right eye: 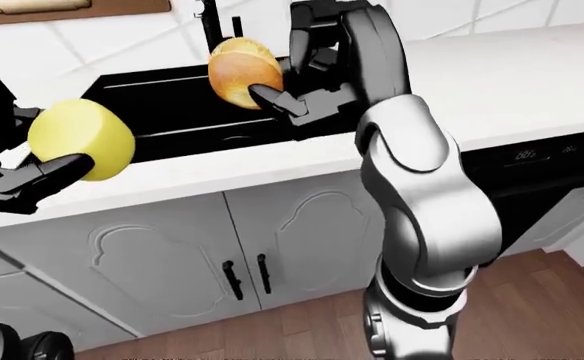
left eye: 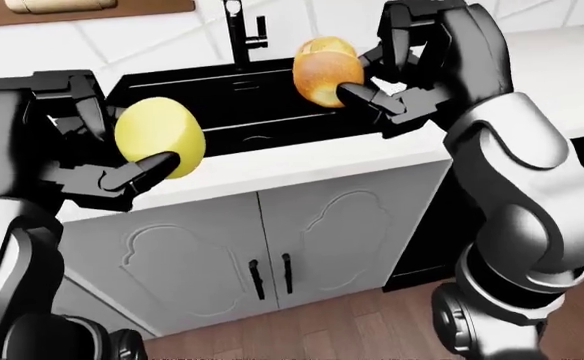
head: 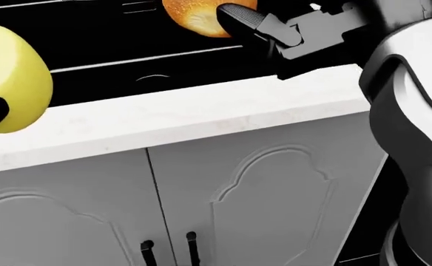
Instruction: Place the bread and cheese on the cutting board.
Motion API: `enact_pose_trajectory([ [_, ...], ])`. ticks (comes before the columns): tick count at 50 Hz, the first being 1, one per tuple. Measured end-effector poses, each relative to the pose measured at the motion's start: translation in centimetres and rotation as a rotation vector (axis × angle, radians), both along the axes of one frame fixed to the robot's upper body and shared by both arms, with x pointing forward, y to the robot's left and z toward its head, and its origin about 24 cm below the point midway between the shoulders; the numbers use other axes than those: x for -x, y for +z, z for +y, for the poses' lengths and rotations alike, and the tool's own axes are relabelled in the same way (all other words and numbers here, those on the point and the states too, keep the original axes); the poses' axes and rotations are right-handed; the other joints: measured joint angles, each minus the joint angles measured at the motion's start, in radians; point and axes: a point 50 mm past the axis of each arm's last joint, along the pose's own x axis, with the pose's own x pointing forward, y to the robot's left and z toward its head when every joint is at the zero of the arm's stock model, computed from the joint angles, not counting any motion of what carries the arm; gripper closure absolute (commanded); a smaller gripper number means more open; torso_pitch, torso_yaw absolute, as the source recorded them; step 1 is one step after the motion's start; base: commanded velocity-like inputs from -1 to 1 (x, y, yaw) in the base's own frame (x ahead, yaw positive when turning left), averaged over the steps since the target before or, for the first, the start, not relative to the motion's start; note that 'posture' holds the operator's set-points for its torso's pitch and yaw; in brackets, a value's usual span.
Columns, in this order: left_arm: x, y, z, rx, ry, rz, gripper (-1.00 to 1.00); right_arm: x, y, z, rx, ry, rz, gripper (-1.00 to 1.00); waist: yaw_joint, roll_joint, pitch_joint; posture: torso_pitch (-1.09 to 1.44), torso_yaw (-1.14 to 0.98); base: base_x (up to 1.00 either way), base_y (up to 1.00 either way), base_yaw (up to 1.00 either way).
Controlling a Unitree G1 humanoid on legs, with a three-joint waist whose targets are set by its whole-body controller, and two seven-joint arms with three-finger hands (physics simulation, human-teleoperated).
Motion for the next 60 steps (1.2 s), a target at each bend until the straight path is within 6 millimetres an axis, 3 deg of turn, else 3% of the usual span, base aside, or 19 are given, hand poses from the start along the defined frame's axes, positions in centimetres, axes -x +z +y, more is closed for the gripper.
enact_pose_trajectory([
  [3, -0.3, -0.4, -0.4, -0.008, -0.035, 0.038, 1.0, -0.5, -0.7, -0.4, -0.005, -0.026, 0.052, 1.0, 0.002, -0.011, -0.012, 0.0, 0.0, 0.0, 0.49, 0.0],
  [5, -0.3, -0.2, -0.3, -0.009, -0.034, 0.031, 1.0, -0.5, -0.5, -0.3, -0.002, -0.027, 0.049, 1.0, 0.008, -0.005, -0.021, 0.0, 0.0, 0.0, 0.49, 0.0],
  [9, 0.1, 0.5, -0.1, -0.013, -0.011, -0.015, 1.0, 0.0, 0.0, -0.2, -0.004, -0.015, 0.006, 1.0, 0.005, 0.054, -0.007, 0.0, 0.0, 0.0, 0.49, 0.0],
  [11, 0.1, 0.6, -0.1, -0.015, -0.009, -0.018, 1.0, -0.1, 0.0, -0.2, -0.005, -0.014, 0.007, 1.0, 0.004, 0.105, -0.012, 0.0, 0.0, 0.0, 0.5, 0.0],
  [12, 0.0, 0.6, 0.0, -0.013, -0.003, -0.012, 1.0, -0.2, -0.1, 0.0, -0.006, -0.007, 0.014, 1.0, 0.01, 0.107, -0.012, 0.0, 0.0, 0.0, 0.49, 0.0],
  [15, -0.1, 0.2, 0.5, 0.007, 0.024, 0.023, 1.0, -0.4, -0.8, 0.7, 0.013, 0.026, 0.056, 1.0, 0.019, 0.095, -0.003, 0.0, 0.0, 0.0, 0.49, 0.0],
  [19, 0.0, 0.3, 0.2, 0.004, 0.017, 0.006, 1.0, -0.2, -0.4, 0.4, 0.008, 0.019, 0.037, 1.0, 0.011, 0.052, -0.006, 0.0, 0.0, 0.0, 0.48, 0.0],
  [27, 0.0, 0.1, 0.1, -0.001, 0.01, 0.006, 1.0, -0.2, -0.3, 0.3, 0.002, 0.01, 0.017, 1.0, 0.009, -0.007, -0.006, 0.0, 0.0, 0.0, 0.45, 0.0],
  [29, -0.1, -0.3, -0.1, -0.002, -0.004, 0.015, 1.0, -0.4, -0.7, -0.1, -0.001, -0.006, 0.037, 1.0, -0.004, 0.007, -0.001, 0.0, 0.0, 0.0, 0.43, 0.0],
  [31, -0.3, -0.5, -0.3, -0.003, -0.025, 0.038, 1.0, -0.6, -1.0, -0.4, -0.003, -0.024, 0.059, 1.0, 0.002, -0.012, -0.015, 0.0, 0.0, 0.0, 0.44, 0.0],
  [33, -0.3, -0.5, -0.3, -0.004, -0.027, 0.038, 1.0, -0.6, -0.7, -0.3, -0.002, -0.025, 0.049, 1.0, 0.01, -0.007, -0.024, 0.0, 0.0, 0.0, 0.43, 0.0],
  [36, 0.0, 0.0, -0.2, -0.009, -0.016, 0.003, 1.0, -0.1, -0.1, -0.2, -0.004, -0.013, 0.005, 1.0, 0.011, 0.039, -0.011, 0.0, 0.0, -0.07, 0.45, 0.0],
  [39, 0.1, 0.5, 0.0, -0.015, -0.004, -0.021, 1.0, 0.0, 0.1, 0.0, -0.007, -0.002, -0.006, 1.0, 0.023, 0.101, -0.02, 0.0, 0.0, -0.18, 0.43, 0.0],
  [42, -0.2, 0.0, 0.5, 0.01, 0.03, 0.023, 1.0, -0.4, -0.9, 0.8, 0.013, 0.03, 0.053, 1.0, 0.039, 0.09, -0.007, 0.0, 0.0, -0.21, 0.44, 0.0],
  [46, -0.2, 0.5, 0.3, 0.003, 0.018, 0.017, 1.0, -0.4, -0.7, 0.5, 0.009, 0.023, 0.05, 1.0, 0.022, 0.046, -0.017, 0.0, 0.0, -0.21, 0.44, 0.0],
  [53, 0.1, 0.9, 0.1, 0.001, 0.006, -0.018, 1.0, 0.0, 0.1, 0.1, -0.002, 0.005, -0.001, 1.0, 0.004, -0.011, -0.019, 0.0, 0.0, -0.21, 0.44, 0.0],
  [54, 0.0, 0.6, -0.1, 0.005, -0.002, -0.013, 1.0, 0.0, -0.1, -0.1, -0.004, -0.002, 0.005, 1.0, -0.006, -0.001, -0.016, 0.0, 0.0, -0.2, 0.44, 0.0],
  [58, -0.4, -0.1, -0.4, -0.001, -0.032, 0.031, 1.0, -0.6, -0.7, -0.4, -0.005, -0.026, 0.053, 1.0, 0.003, -0.016, -0.03, 0.0, 0.0, -0.21, 0.44, 0.0],
  [60, -0.3, 0.0, -0.2, 0.001, -0.023, 0.018, 1.0, -0.4, -0.4, -0.2, -0.002, -0.019, 0.035, 1.0, 0.013, 0.002, -0.027, 0.0, 0.0, -0.21, 0.44, 0.0],
])
